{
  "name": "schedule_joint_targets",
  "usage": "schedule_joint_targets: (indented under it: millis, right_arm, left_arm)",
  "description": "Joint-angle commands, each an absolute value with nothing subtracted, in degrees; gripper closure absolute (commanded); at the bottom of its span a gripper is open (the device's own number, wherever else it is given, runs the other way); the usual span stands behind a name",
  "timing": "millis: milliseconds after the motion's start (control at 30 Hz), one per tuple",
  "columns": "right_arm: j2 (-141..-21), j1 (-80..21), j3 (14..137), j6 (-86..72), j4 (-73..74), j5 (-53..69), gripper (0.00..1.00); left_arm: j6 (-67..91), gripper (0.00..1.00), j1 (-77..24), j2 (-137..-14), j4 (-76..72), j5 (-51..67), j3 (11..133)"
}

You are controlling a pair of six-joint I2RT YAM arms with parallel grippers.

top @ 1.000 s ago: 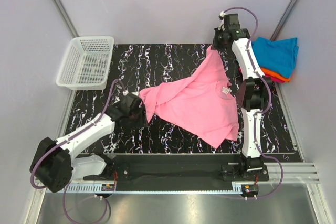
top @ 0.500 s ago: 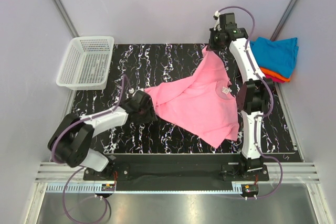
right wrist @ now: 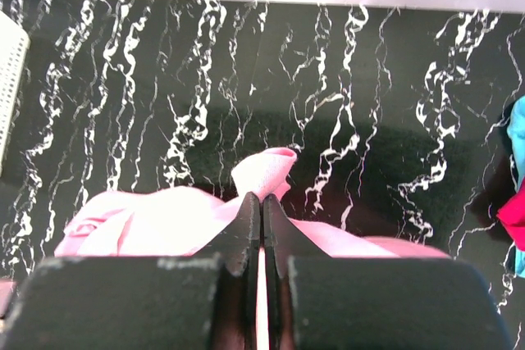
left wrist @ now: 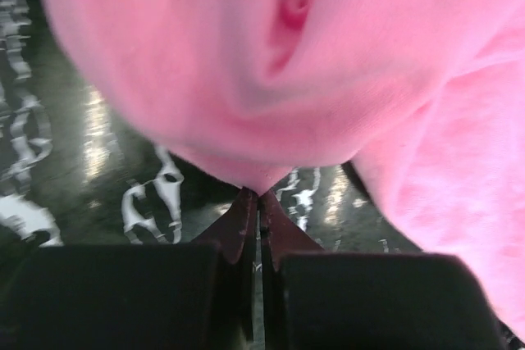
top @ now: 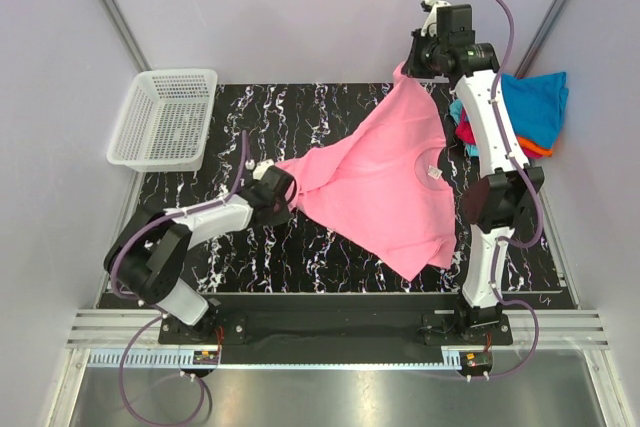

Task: Fold and stack the t-shirts
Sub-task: Flatten the tshirt out

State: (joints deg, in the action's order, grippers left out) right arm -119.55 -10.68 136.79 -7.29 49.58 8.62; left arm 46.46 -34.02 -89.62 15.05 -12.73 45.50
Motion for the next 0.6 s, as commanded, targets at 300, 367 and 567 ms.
schedule_joint_targets:
  millis: [300, 367, 567]
  right_arm:
    - [-112.2, -11.1, 133.4, -4.5, 50.0, 3.1, 1.00]
    - [-111.4, -11.1, 132.7, -4.4, 50.2, 2.6, 1.00]
    - [-109.8, -11.1, 131.1, -4.3, 50.2, 0.9, 1.00]
  left_arm:
    - [43.6, 1.00, -34.0, -71.7, 25.5, -24.6, 52.3]
    - [42.9, 1.00, -34.0, -68.7, 27.1, -25.6, 53.3]
    - [41.2, 1.00, -33.6, -62.1, 29.9, -31.0, 56.4]
